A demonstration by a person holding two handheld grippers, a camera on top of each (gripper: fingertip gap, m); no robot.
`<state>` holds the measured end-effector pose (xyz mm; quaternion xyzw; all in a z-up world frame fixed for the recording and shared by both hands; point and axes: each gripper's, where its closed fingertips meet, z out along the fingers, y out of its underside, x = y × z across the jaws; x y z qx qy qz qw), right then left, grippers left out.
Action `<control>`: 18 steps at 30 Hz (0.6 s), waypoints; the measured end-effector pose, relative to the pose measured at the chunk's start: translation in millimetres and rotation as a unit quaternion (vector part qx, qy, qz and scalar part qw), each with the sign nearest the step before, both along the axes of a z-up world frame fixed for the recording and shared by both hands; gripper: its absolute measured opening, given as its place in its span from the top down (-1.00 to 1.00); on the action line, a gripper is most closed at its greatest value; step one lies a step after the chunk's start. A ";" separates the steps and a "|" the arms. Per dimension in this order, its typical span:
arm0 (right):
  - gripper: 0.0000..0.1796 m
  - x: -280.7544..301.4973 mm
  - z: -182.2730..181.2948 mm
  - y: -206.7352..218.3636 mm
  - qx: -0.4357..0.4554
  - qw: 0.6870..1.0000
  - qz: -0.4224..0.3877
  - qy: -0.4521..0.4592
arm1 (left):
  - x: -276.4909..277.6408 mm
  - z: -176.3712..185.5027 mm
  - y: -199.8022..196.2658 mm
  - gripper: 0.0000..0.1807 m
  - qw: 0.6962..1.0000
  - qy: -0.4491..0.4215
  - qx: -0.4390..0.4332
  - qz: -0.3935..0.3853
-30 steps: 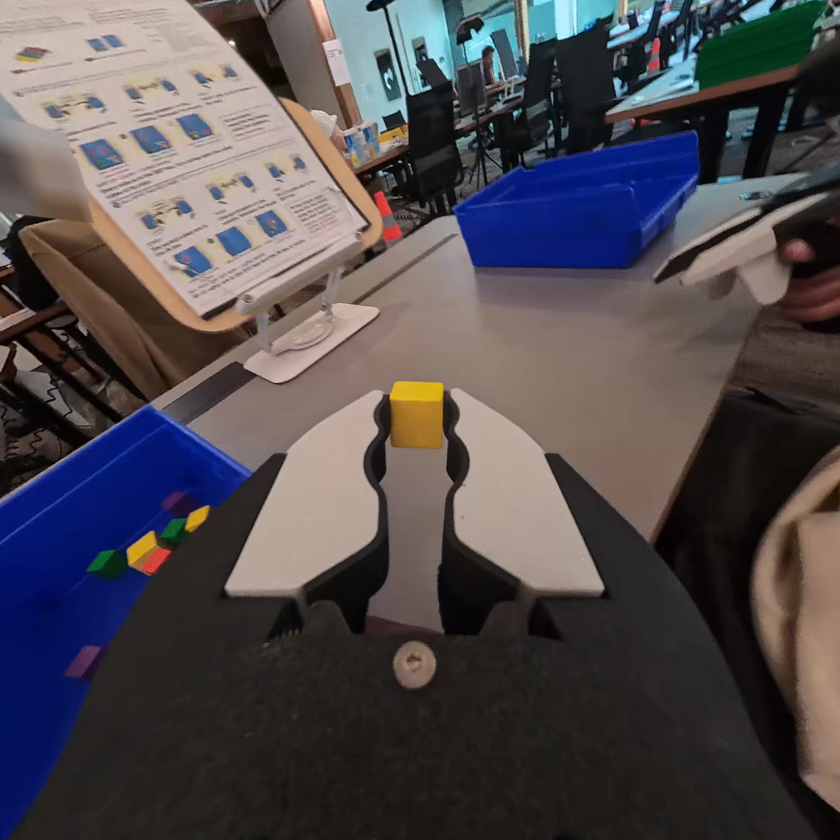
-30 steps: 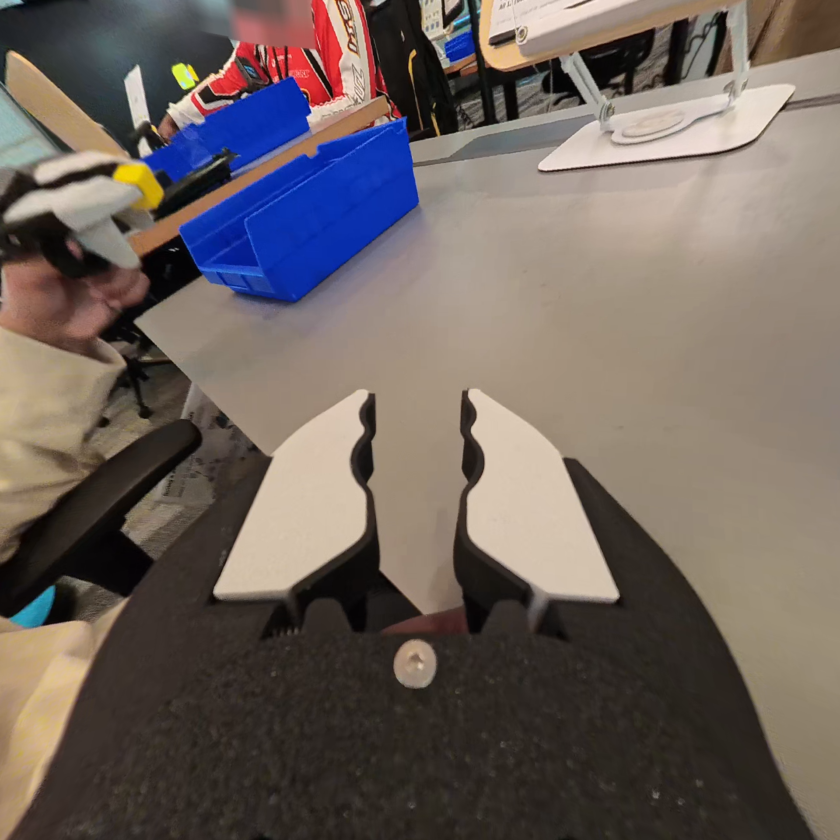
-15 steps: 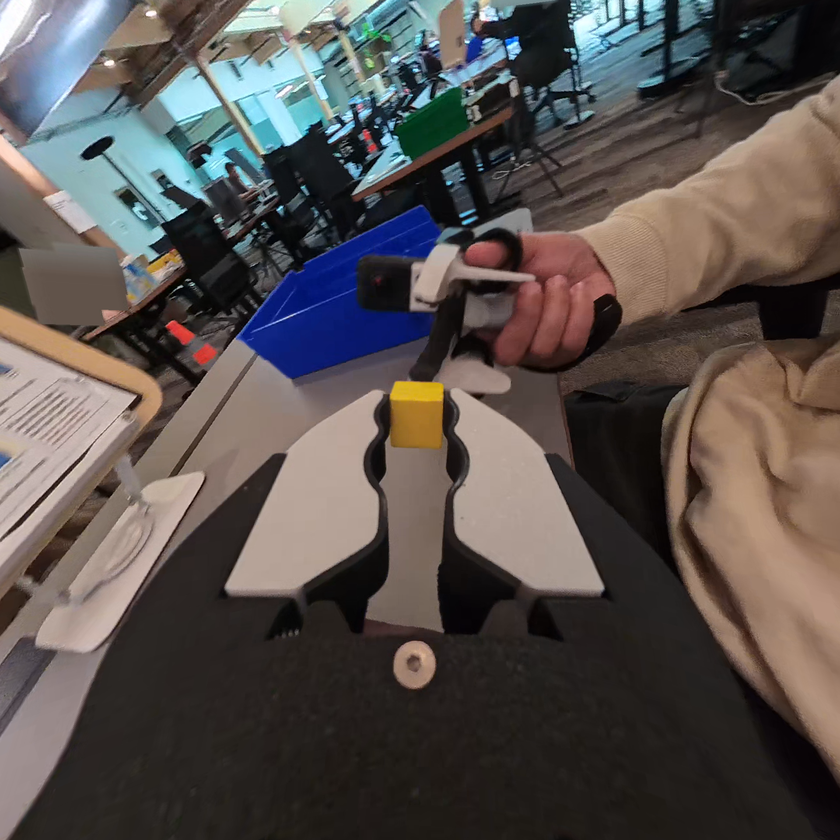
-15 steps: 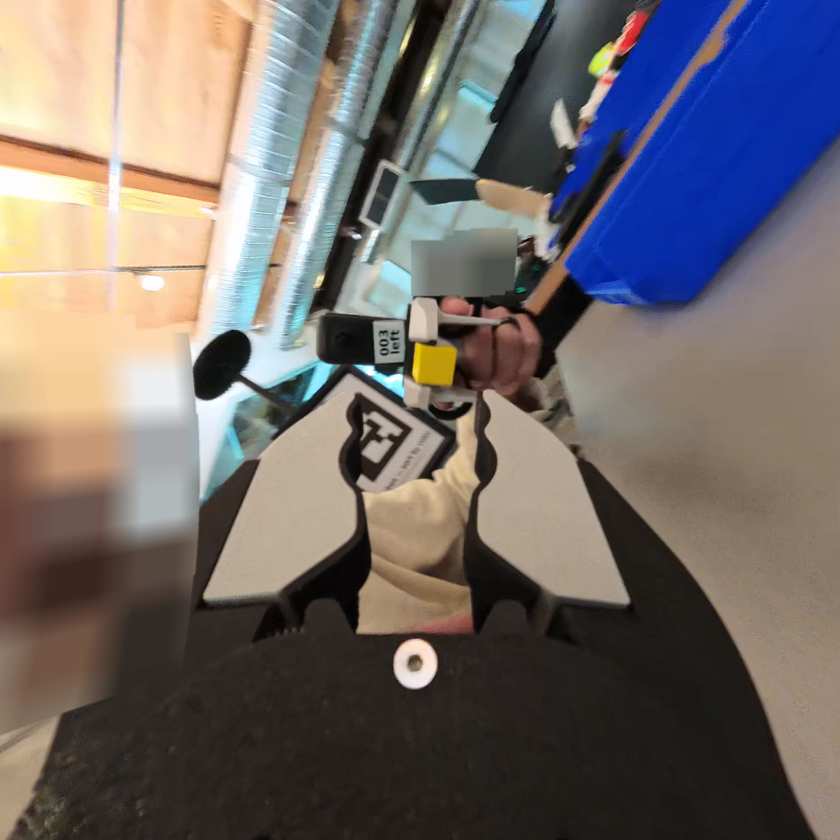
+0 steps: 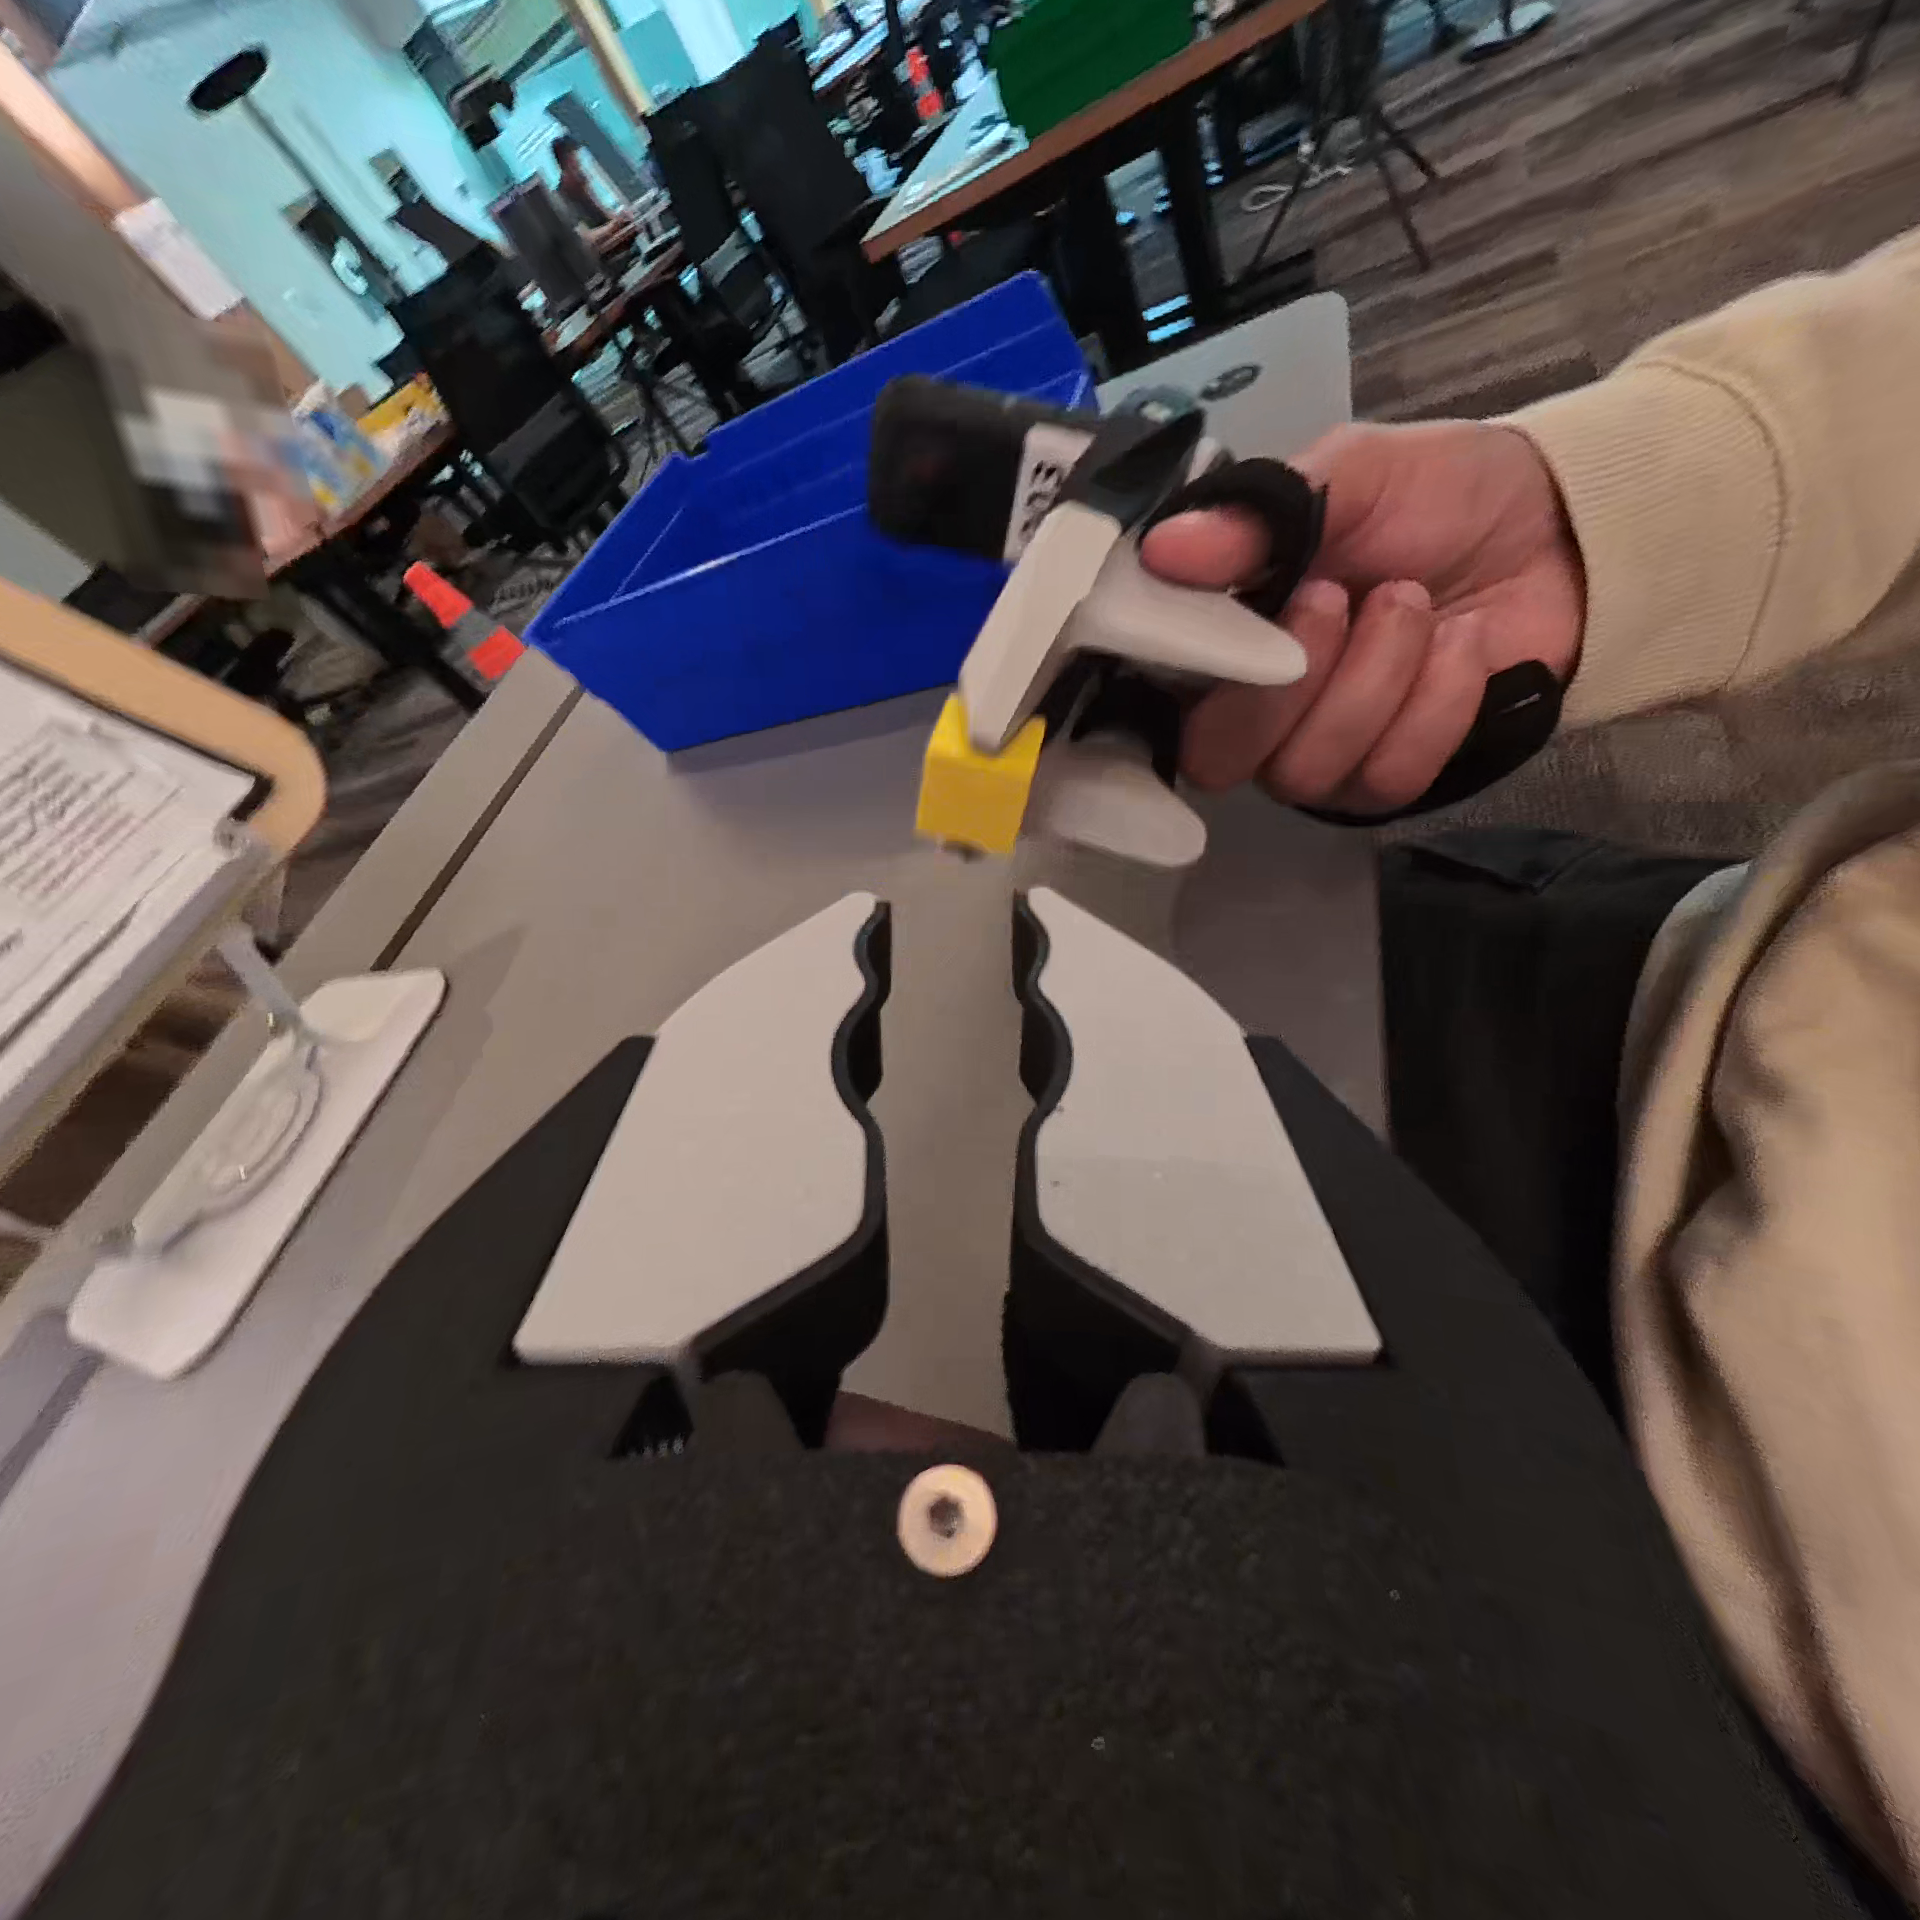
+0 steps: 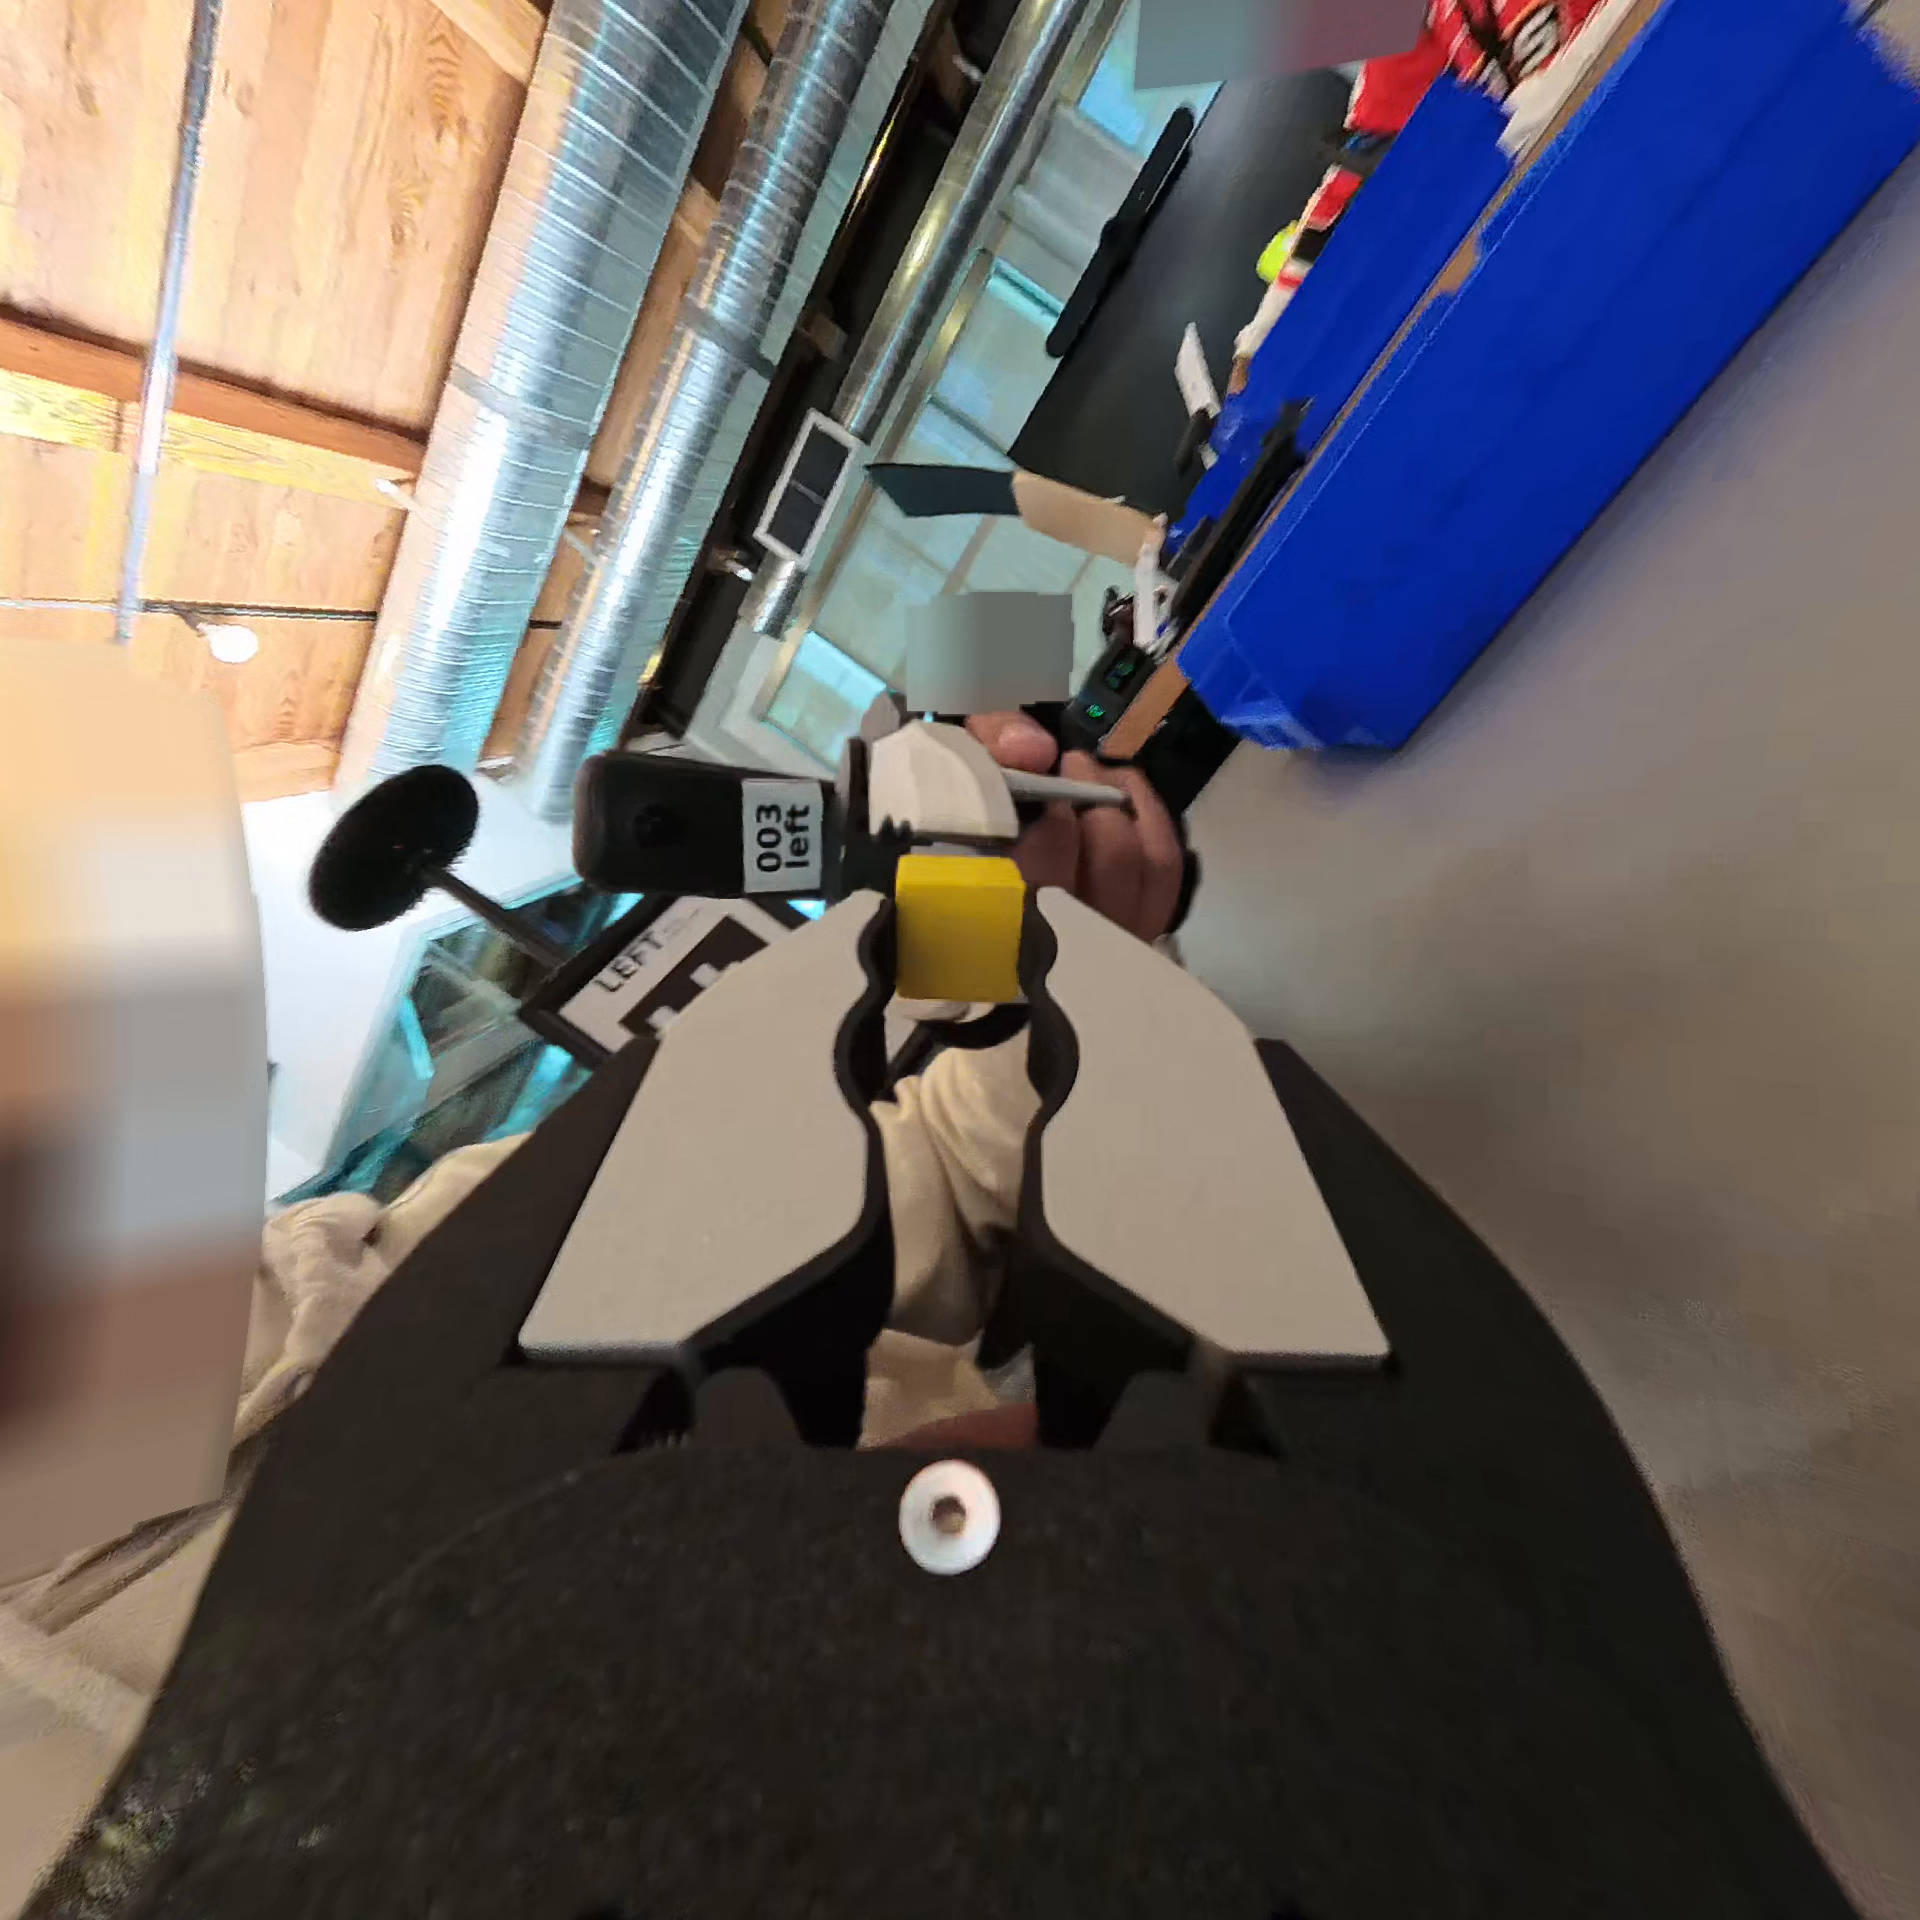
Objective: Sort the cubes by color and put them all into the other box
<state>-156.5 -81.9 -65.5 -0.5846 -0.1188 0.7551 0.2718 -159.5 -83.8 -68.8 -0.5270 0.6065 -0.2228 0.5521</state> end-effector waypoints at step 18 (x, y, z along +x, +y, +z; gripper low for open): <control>0.75 130.7 -38.9 1.5 0.205 0.810 -0.399 -0.378 | -109.3 -40.5 9.3 0.55 0.939 -0.140 -0.205 0.236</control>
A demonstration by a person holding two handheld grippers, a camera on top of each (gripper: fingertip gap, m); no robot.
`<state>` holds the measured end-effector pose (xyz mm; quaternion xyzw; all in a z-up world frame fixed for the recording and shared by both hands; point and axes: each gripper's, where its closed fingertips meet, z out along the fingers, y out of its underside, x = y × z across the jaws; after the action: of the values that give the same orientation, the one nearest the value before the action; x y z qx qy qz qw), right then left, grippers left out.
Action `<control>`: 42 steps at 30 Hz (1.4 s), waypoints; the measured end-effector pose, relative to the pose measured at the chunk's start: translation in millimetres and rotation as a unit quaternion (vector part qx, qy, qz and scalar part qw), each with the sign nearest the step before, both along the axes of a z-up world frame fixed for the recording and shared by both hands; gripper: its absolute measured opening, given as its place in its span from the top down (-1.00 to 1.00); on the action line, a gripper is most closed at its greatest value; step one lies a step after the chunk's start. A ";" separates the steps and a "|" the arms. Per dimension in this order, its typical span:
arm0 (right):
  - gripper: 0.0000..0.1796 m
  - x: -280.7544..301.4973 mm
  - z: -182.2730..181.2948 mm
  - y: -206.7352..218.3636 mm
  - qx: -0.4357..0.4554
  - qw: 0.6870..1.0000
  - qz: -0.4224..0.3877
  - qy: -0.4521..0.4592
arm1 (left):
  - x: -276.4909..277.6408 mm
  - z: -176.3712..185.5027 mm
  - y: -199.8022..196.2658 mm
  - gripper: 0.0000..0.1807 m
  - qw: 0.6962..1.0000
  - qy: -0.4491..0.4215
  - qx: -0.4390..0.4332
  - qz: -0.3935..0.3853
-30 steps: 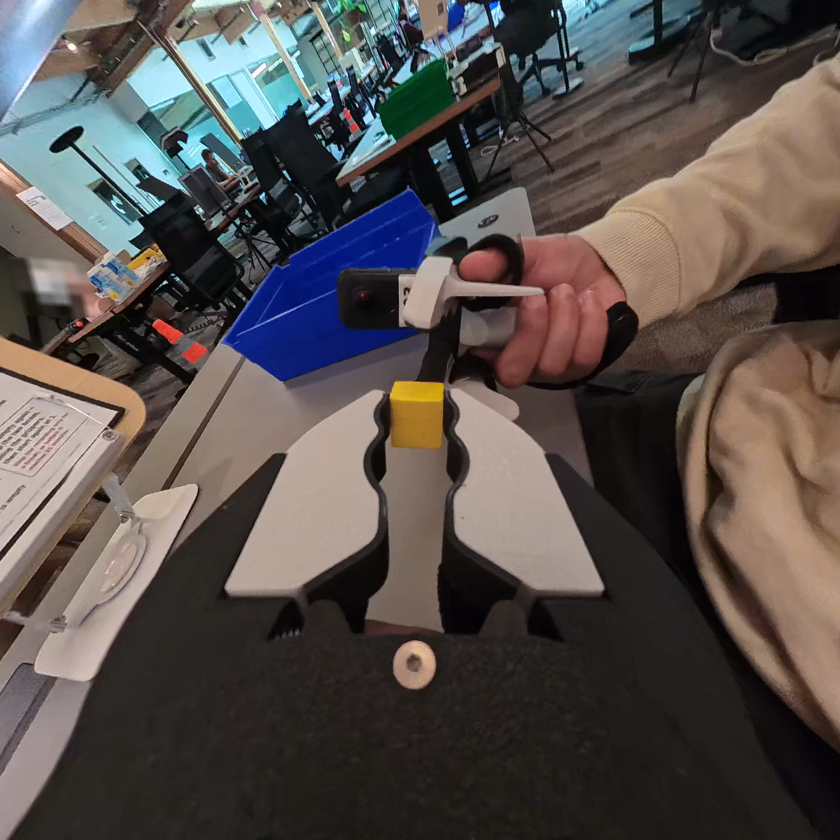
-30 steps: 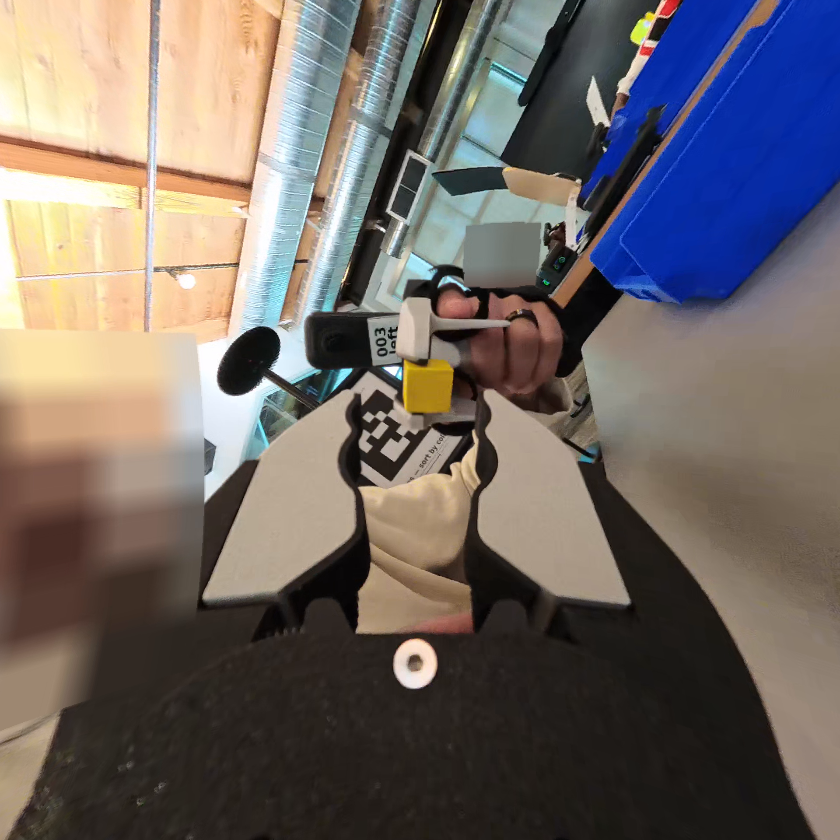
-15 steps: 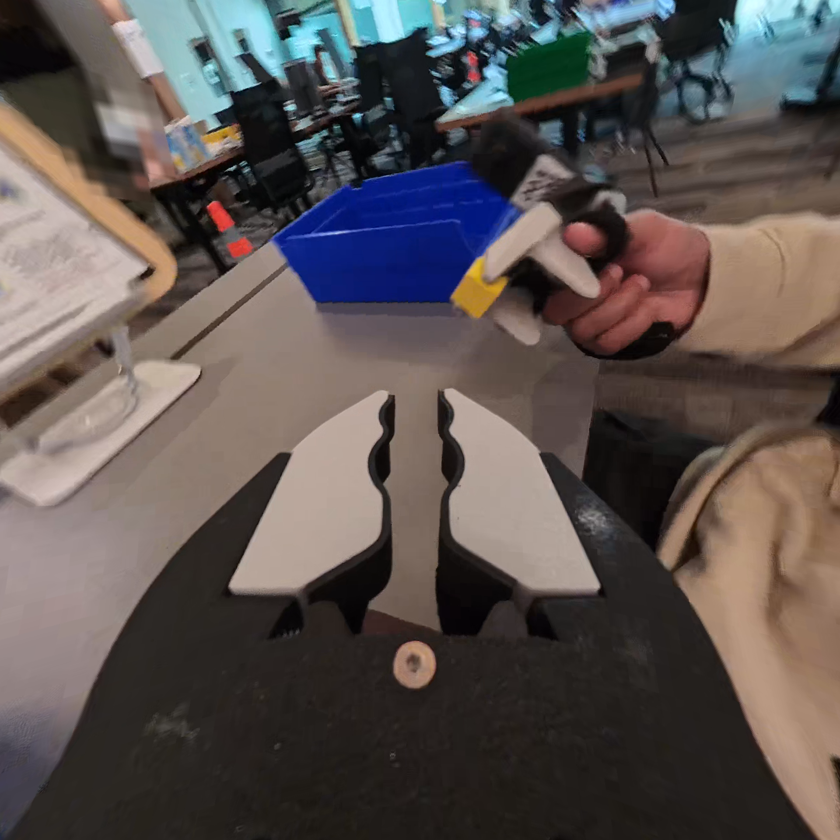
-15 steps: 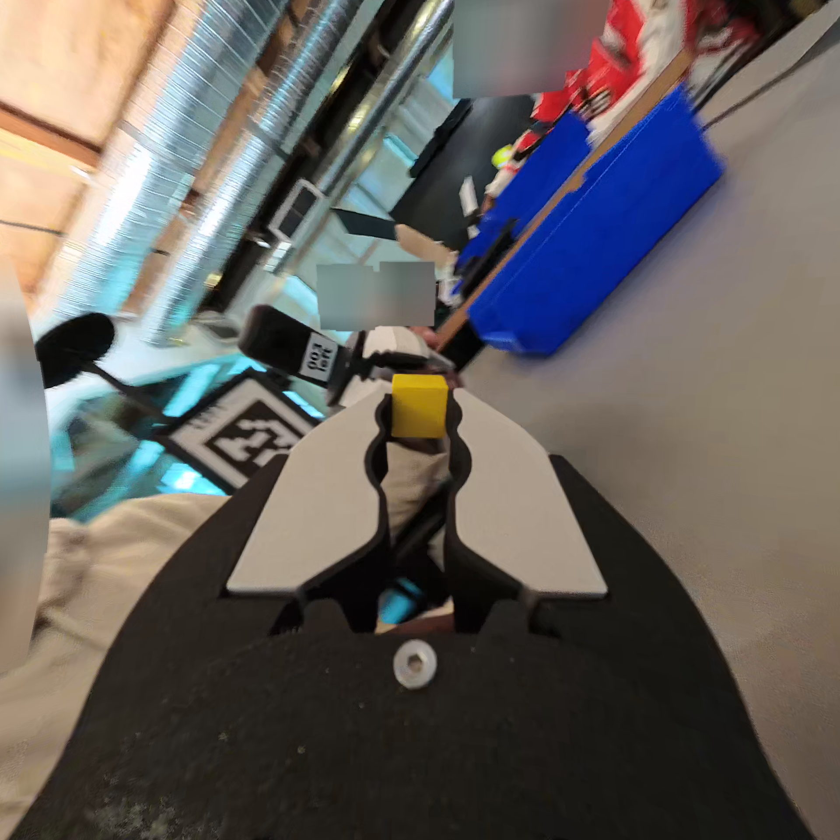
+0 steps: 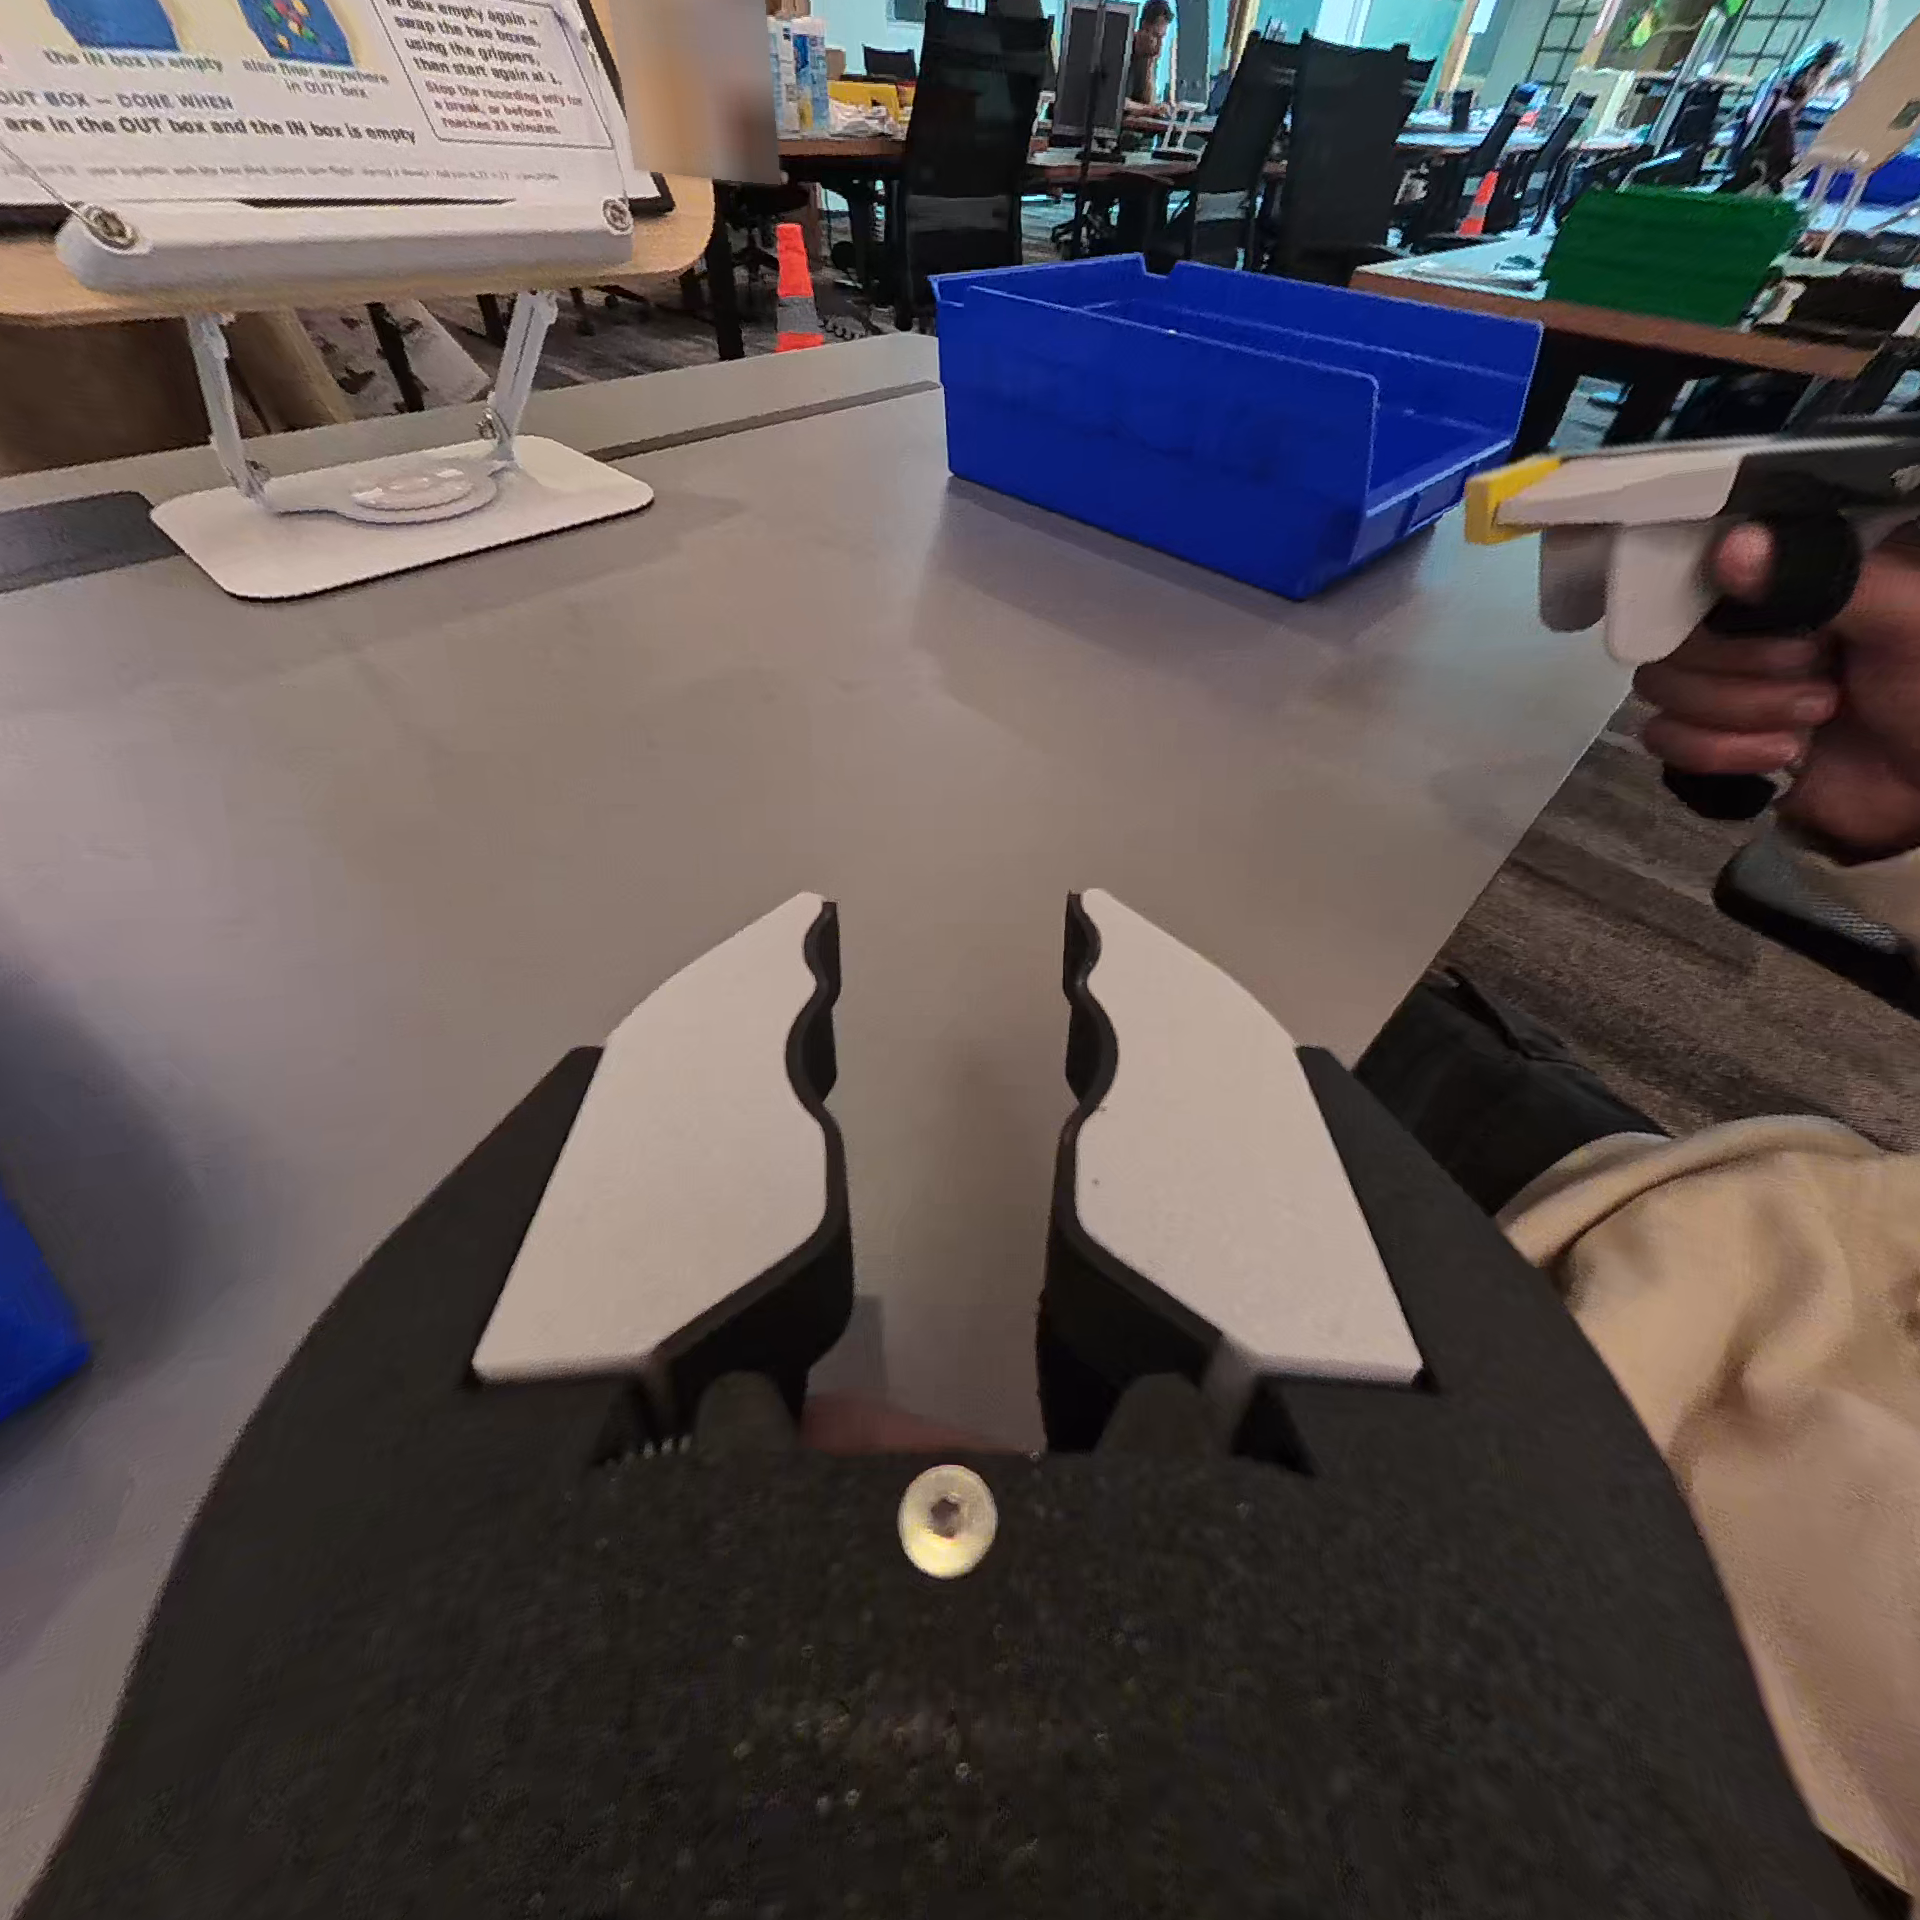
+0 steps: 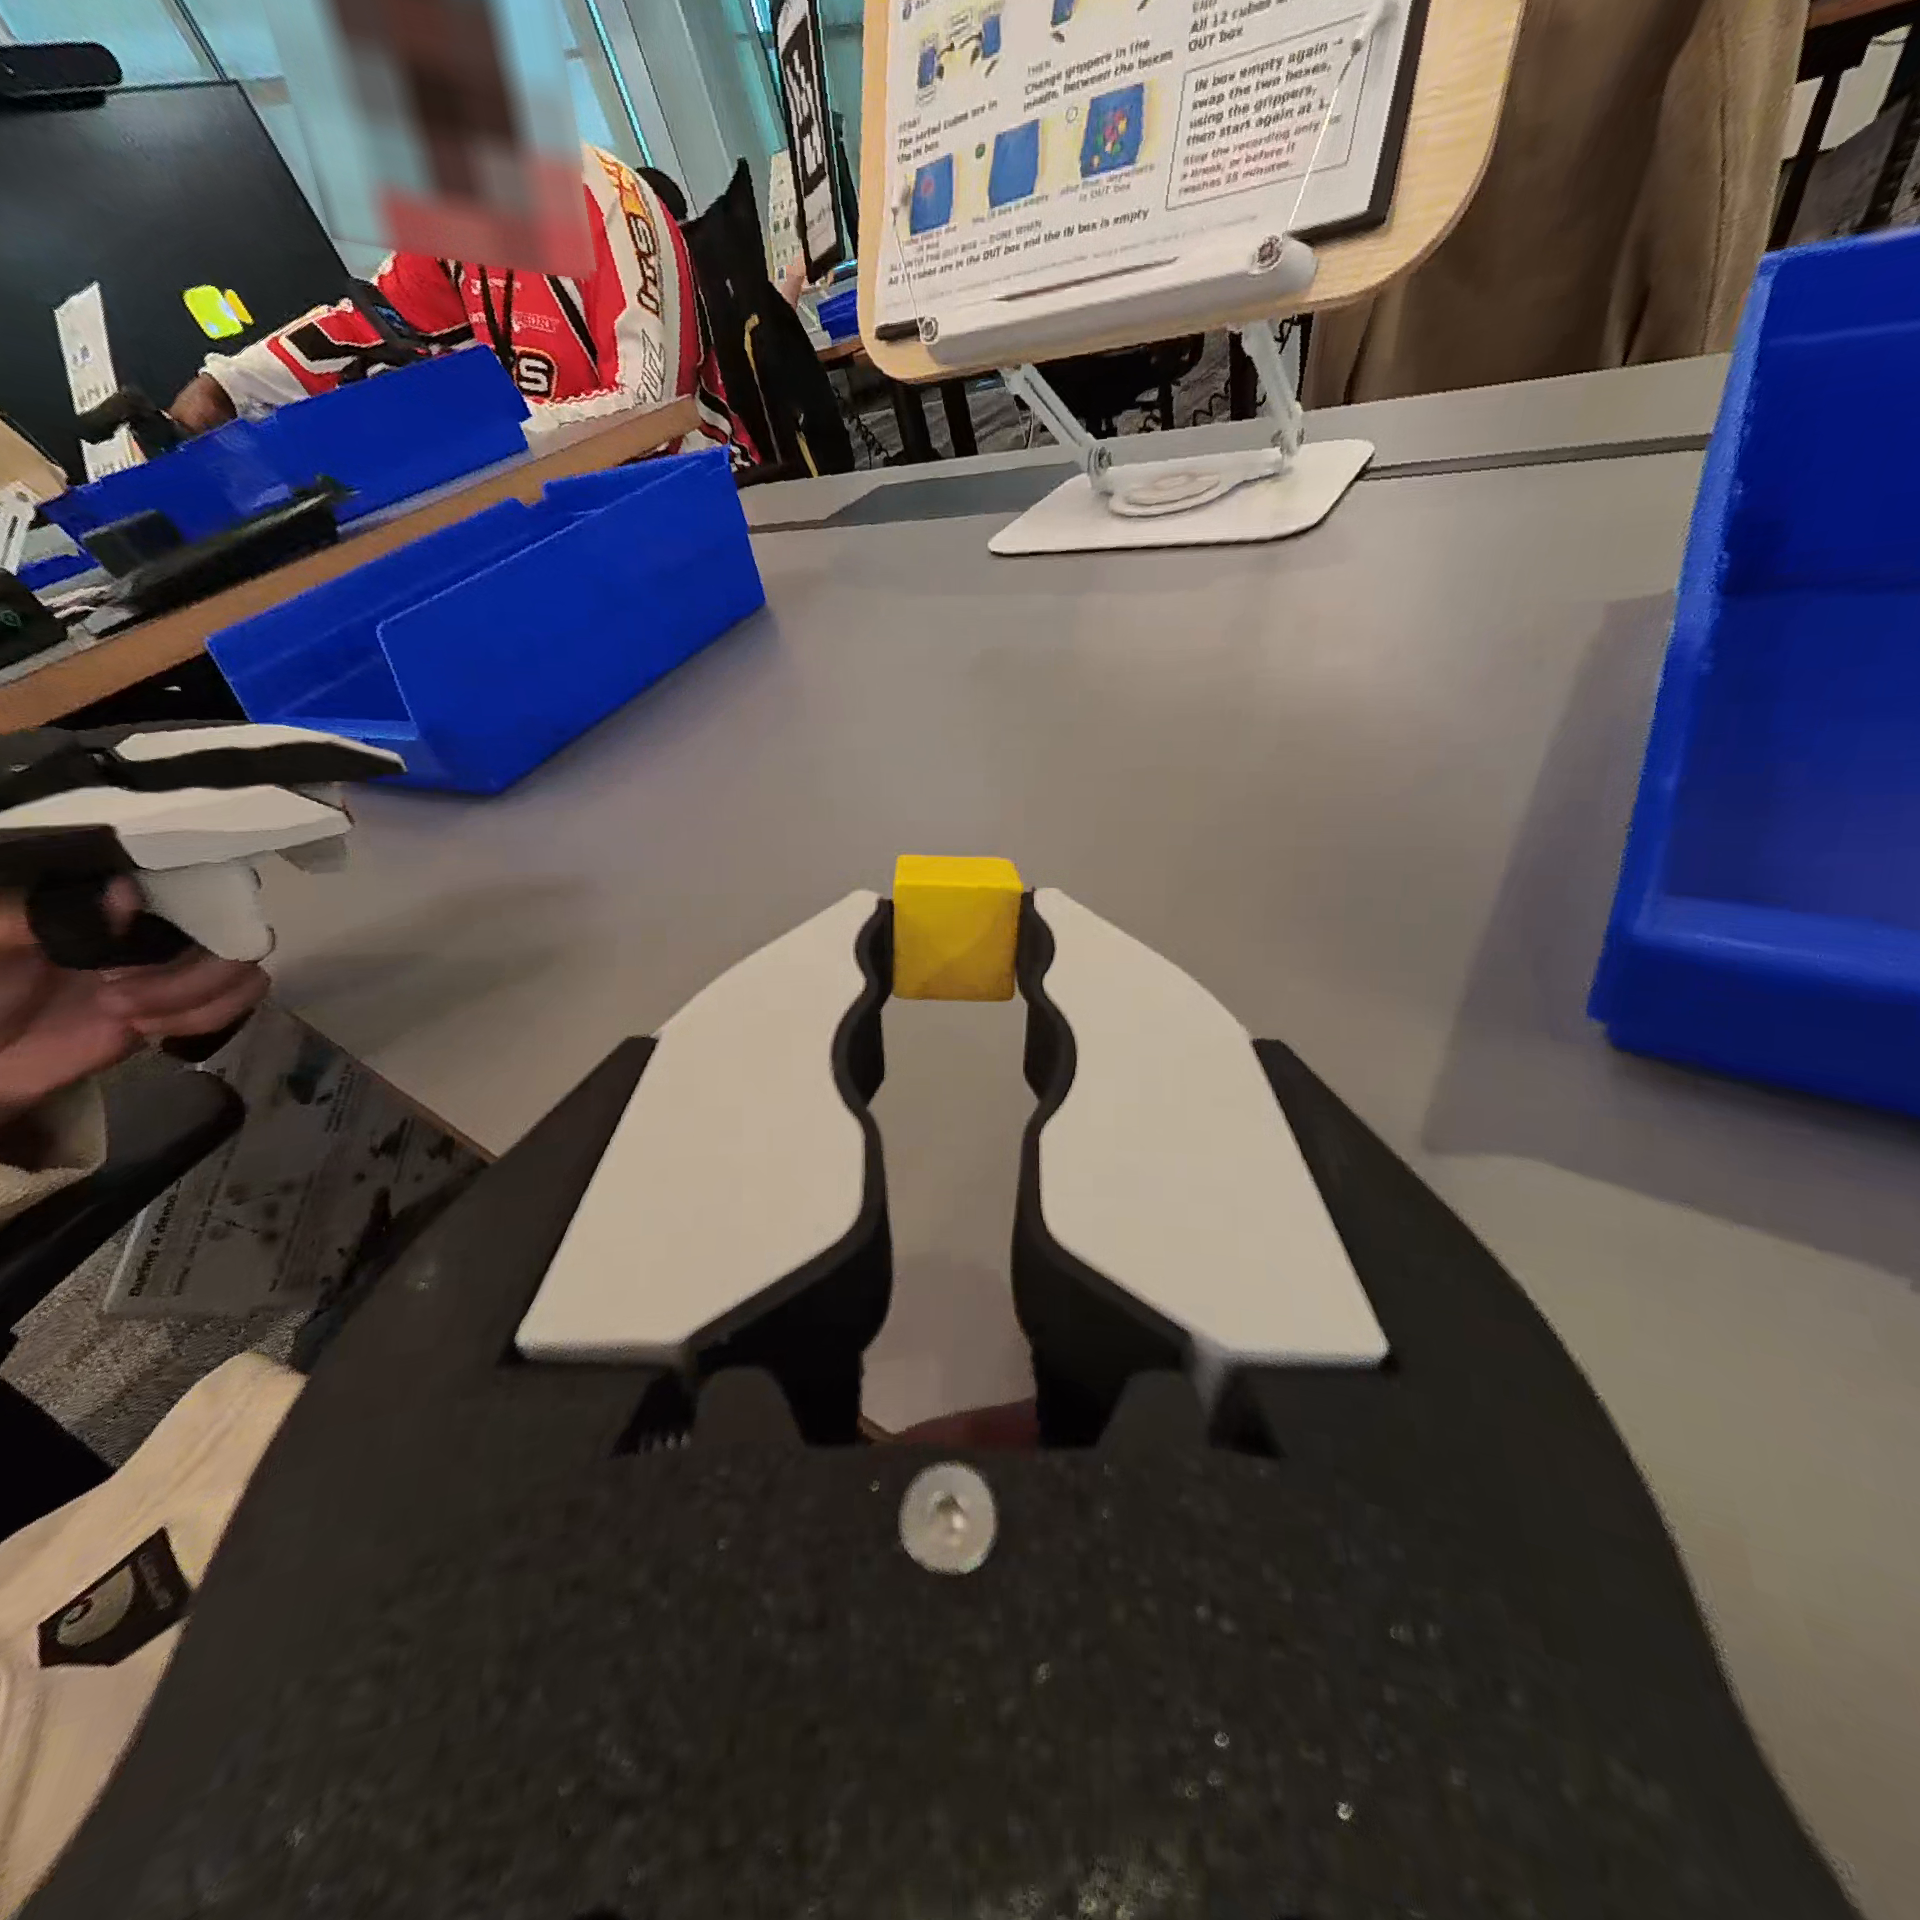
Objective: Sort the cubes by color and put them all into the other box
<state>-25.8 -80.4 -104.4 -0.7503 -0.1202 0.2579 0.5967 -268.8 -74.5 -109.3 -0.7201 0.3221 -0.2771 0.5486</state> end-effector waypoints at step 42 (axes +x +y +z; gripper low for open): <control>0.64 59.1 54.0 80.5 -0.079 0.977 0.009 -0.199 | -3.7 -2.3 -2.6 0.57 0.995 0.084 0.049 0.020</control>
<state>33.3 0.1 -50.4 -0.8302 -0.2225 0.1179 0.4974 -272.5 -77.1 -111.6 -0.7192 0.3654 -0.1886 0.5600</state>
